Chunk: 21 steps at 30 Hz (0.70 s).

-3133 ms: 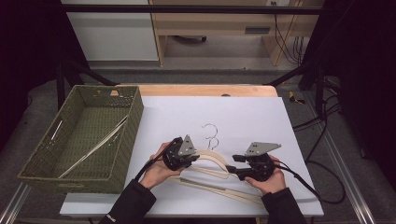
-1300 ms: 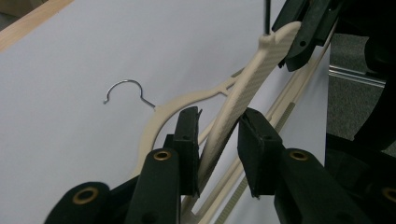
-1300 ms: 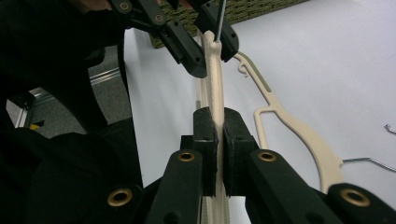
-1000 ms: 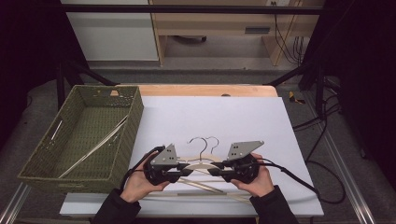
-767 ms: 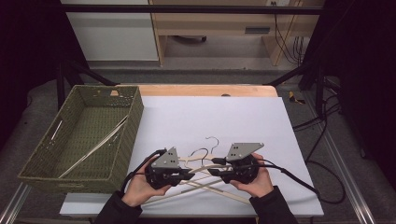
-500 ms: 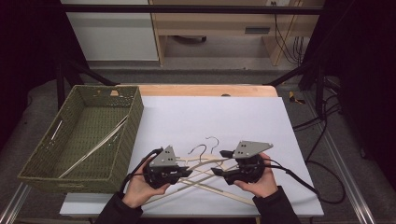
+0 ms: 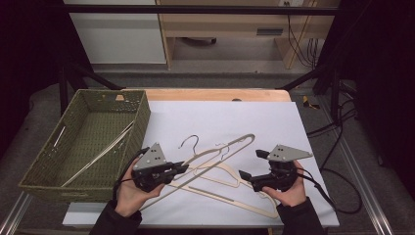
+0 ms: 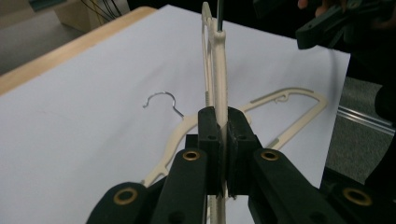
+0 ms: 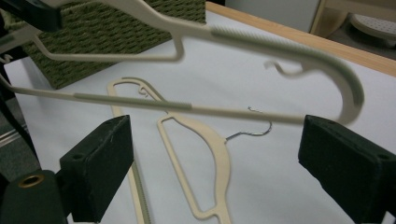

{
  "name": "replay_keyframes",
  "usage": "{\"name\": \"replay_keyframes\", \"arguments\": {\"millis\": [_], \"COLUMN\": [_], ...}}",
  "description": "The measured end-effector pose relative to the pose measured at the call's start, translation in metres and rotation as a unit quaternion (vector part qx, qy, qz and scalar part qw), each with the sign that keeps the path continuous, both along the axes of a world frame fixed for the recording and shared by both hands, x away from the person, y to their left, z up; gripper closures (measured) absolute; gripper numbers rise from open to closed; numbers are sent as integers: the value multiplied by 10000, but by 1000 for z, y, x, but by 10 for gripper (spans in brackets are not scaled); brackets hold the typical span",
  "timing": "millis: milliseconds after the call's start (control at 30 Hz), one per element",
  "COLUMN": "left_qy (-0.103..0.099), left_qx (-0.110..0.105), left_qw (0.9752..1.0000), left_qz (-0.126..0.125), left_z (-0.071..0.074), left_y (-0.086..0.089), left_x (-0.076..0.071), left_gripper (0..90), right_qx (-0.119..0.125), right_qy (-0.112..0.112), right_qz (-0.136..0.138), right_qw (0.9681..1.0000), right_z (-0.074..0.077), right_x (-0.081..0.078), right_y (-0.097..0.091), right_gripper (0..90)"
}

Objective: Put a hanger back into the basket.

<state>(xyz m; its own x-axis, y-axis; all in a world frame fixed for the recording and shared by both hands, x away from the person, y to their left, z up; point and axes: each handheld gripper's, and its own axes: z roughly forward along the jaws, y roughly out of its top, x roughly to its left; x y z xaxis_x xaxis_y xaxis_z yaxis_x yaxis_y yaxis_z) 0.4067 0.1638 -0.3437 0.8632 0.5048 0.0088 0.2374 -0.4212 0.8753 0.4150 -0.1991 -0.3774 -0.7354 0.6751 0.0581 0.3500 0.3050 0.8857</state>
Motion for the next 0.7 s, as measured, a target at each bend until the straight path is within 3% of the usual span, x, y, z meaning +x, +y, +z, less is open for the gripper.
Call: {"name": "replay_keyframes", "arguments": {"millis": [367,600,700], "left_qy": [-281,-340,-451], "left_qx": [-24,-25,30], "left_qw": [9996,9989,9978], "left_qz": [86,335,483], "left_z": [51,77,87], "left_y": [22,44,56], "left_x": [6,17,20], "left_gripper": [864,864,864], "right_qx": [185,215,238], "right_qy": [56,50,42], "right_qz": [-373,-466,-511], "right_qw": [9991,9987,9984], "right_z": [-7,-10,-11], "right_x": [-5,-7,-8], "right_y": [-23,-31,-34], "right_gripper": [70,59,57]}}
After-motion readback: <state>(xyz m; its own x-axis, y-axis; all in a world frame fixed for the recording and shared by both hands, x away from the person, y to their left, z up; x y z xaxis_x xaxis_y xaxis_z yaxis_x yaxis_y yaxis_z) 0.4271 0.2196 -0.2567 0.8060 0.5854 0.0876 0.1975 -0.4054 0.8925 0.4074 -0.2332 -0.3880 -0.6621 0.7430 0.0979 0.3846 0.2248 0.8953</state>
